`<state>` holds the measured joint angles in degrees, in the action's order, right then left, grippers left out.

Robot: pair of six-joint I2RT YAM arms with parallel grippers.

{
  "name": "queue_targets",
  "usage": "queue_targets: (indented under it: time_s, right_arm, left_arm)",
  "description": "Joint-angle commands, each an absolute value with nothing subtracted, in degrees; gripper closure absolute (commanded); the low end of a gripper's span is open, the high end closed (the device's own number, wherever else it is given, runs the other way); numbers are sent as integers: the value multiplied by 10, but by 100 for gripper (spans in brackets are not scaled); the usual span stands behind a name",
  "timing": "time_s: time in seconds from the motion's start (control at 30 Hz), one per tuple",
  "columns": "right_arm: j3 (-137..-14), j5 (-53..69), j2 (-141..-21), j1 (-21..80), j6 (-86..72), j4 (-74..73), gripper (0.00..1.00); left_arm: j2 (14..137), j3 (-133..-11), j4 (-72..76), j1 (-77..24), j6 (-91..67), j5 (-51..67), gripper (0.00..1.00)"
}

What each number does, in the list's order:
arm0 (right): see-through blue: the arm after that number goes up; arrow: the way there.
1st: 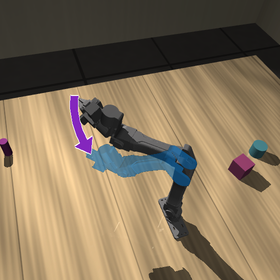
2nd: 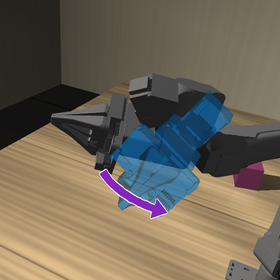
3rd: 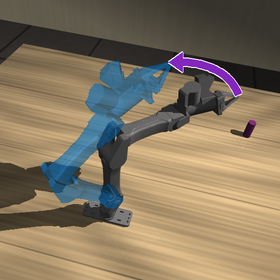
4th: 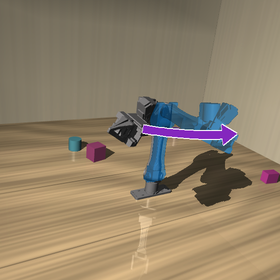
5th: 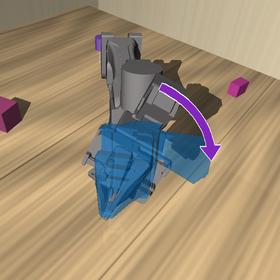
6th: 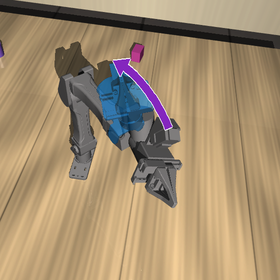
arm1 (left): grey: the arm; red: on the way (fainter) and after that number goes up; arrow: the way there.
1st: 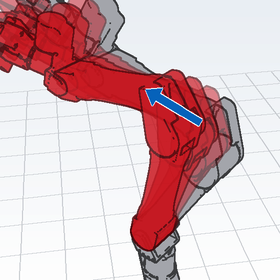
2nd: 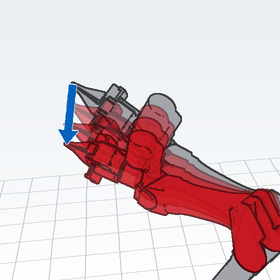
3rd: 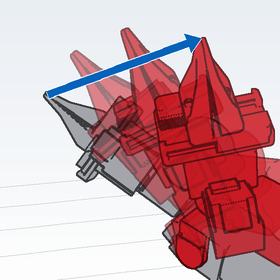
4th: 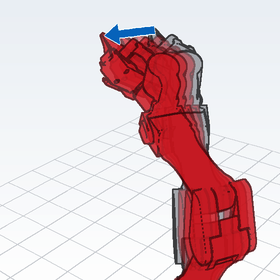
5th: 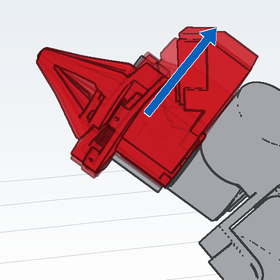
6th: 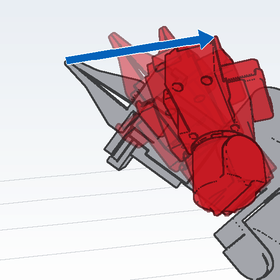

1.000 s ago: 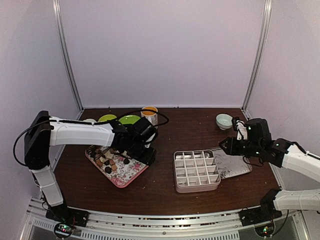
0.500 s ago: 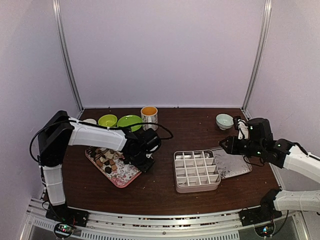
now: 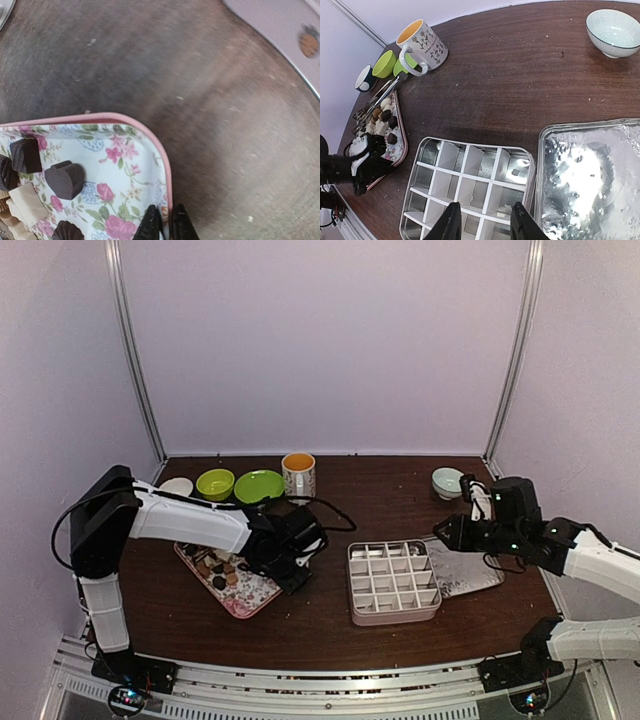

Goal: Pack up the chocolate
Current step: Move the plate to the center of the board.

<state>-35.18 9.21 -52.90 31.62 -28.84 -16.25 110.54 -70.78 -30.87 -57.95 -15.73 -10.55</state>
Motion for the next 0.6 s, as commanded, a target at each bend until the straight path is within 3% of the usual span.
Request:
queue_targets:
  time_s: [0.0, 0.17, 0.33, 0.57]
  right_arm:
    - [-360, 97, -546, 338, -286, -156, 65]
    - [-366, 97, -550, 345, -288, -151, 65]
    - [-368, 99, -553, 352, -291, -143, 65]
    - [-374, 99, -555, 358, -291, -148, 64]
  left_arm:
    - [1096, -661, -310, -672, -120, -20, 91]
    - [1067, -619, -316, -725, -116, -20, 88]
    - [1017, -597, -318, -762, -127, -48, 60]
    - [893, -560, -303, -756, -208, -147, 44]
